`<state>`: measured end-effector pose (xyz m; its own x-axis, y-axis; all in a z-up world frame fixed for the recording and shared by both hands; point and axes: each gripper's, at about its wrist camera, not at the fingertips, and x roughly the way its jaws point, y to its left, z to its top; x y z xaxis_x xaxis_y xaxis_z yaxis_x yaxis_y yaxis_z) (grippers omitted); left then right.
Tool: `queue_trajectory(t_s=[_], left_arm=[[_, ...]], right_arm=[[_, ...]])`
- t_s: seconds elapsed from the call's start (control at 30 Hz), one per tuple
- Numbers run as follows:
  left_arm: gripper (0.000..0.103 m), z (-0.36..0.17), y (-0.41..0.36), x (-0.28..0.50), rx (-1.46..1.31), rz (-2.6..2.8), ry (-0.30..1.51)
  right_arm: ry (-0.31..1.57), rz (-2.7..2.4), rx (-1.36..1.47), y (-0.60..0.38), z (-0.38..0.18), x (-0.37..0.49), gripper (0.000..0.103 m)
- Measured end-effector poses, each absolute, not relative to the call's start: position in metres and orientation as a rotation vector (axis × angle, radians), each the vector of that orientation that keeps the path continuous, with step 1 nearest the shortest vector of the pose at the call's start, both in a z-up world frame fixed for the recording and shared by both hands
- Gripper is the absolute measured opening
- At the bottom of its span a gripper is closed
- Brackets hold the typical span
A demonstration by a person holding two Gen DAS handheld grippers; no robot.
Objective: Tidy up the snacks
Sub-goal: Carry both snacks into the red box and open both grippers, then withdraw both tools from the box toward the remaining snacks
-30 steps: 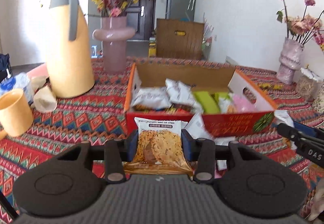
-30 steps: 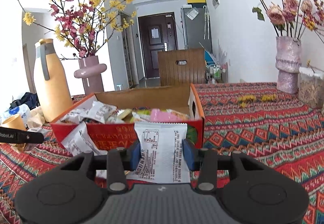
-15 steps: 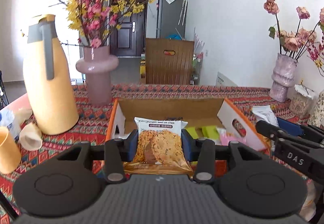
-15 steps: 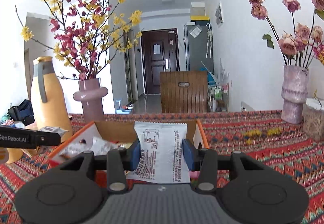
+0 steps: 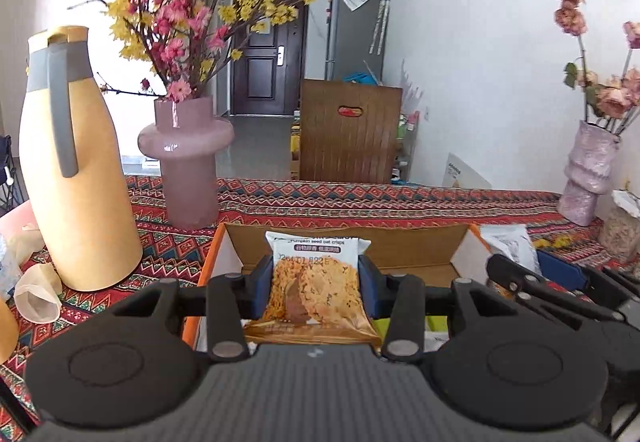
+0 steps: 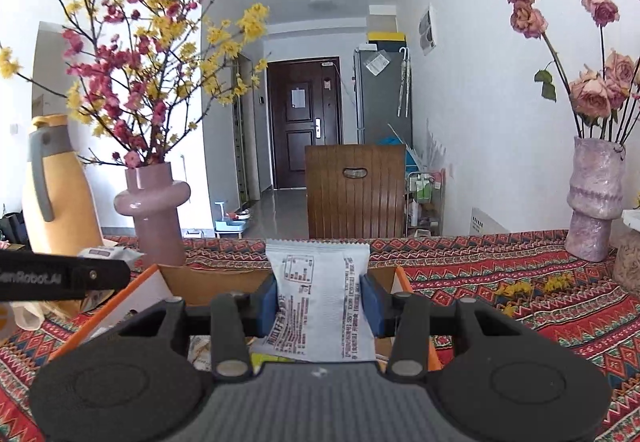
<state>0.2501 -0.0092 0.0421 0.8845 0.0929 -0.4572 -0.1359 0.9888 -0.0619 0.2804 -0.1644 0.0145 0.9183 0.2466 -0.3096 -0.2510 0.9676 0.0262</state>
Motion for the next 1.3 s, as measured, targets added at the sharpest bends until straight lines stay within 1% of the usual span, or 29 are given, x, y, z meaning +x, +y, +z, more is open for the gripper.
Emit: queue_trajectory(t_s=[0.13,0.47,0.57,0.6,0.63,0.67,0.7,0.73,0.77,0.8,0.83,0.87,0.9,0.93,1.0,1.3], left_arm=[[0.044,0.028,-0.001,0.260,-0.110,0.150,0.473],[0.044,0.007,0.010,0.272,-0.107,0.157,0.519],[0.046,0.005,0.012,0.272,-0.113,0.154,0.521],[0.049,0.005,0.012,0.271,-0.114,0.155,0.518],[0.056,0.005,0.013,0.271,-0.117,0.156,0.514],[0.061,0.006,0.013,0.270,-0.120,0.159,0.504],[0.070,0.006,0.014,0.268,-0.121,0.164,0.493],[0.080,0.007,0.014,0.266,-0.121,0.173,0.483],[0.084,0.008,0.014,0.264,-0.122,0.178,0.472],[0.088,0.009,0.014,0.262,-0.124,0.179,0.460],[0.095,0.011,0.014,0.260,-0.125,0.181,0.453],[0.099,0.012,0.013,0.259,-0.127,0.186,0.447],[0.103,0.013,0.013,0.257,-0.129,0.193,0.436],[0.103,0.014,0.012,0.255,-0.130,0.201,0.427],[0.103,0.017,0.013,0.253,-0.134,0.202,0.424],[0.103,0.020,0.013,0.249,-0.146,0.193,0.423]], right_arm=[[0.318,0.234,-0.009,-0.164,0.003,0.292,0.043],[0.414,0.236,-0.021,-0.158,-0.021,0.305,0.043],[0.437,0.238,-0.021,-0.158,-0.025,0.306,0.043],[0.443,0.240,-0.019,-0.159,-0.025,0.306,0.043],[0.448,0.243,-0.016,-0.159,-0.026,0.306,0.044],[0.453,0.246,-0.011,-0.160,-0.026,0.305,0.045],[0.456,0.247,-0.006,-0.161,-0.026,0.304,0.045],[0.456,0.245,-0.003,-0.163,-0.025,0.303,0.047],[0.458,0.245,0.002,-0.164,-0.024,0.302,0.050],[0.455,0.243,0.008,-0.165,-0.023,0.301,0.059],[0.449,0.240,0.012,-0.166,-0.022,0.300,0.072],[0.440,0.234,0.017,-0.168,-0.021,0.298,0.079],[0.430,0.227,0.019,-0.168,-0.020,0.296,0.093],[0.423,0.220,0.020,-0.169,-0.019,0.295,0.100],[0.414,0.208,0.026,-0.171,-0.017,0.293,0.103],[0.406,0.223,0.041,-0.172,-0.014,0.290,0.103]])
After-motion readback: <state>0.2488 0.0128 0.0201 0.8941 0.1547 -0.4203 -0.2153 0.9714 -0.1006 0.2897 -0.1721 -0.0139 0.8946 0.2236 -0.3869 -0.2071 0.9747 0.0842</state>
